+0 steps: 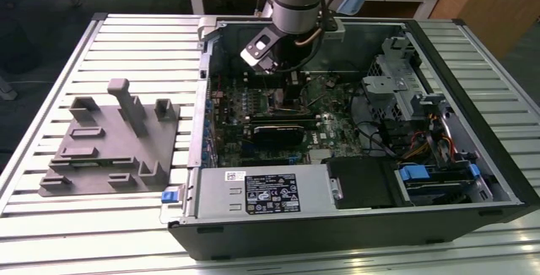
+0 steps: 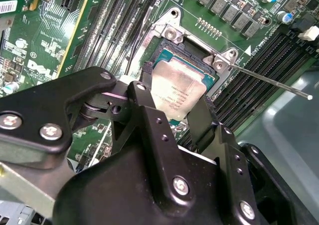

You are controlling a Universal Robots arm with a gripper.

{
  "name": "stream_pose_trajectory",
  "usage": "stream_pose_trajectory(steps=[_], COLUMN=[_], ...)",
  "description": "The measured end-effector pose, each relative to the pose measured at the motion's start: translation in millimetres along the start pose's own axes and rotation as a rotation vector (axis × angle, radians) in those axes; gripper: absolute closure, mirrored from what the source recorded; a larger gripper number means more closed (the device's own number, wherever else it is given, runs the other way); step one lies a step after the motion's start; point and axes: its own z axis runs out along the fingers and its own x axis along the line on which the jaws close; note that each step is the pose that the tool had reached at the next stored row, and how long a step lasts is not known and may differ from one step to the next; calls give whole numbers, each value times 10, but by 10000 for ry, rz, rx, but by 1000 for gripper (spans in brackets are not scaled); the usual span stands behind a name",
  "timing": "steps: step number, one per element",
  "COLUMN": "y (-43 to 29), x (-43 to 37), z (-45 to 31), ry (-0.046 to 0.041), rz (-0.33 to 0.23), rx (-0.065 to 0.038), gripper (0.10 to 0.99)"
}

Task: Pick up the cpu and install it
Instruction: 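Place the cpu into insertion slot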

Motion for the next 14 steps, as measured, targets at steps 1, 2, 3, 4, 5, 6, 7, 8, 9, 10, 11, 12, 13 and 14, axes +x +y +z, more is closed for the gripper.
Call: stream_pose_trajectory(steps=[1,2,3,4,5,6,7,8,9,10,11,12,13,14], y=[0,0,0,0,0,0,0,-1,-1,-1,0,0,0,0], x=[0,0,0,0,1,0,0,0,1,0,1,1,1,2], z=[3,7,9,13,18,22,26,31,36,41,45,50,56,62], ry=[0,0,0,1,1,0,0,0,0,-1,-1,-1,-1,-2], rz=[2,4,6,8,12,16,21,30,45,57,65,71,73,73], rx=[0,0,0,0,0,0,0,0,0,1,1,0,0,0], gripper=[553,553,553,553,553,553,553,553,553,553,553,553,553,553])
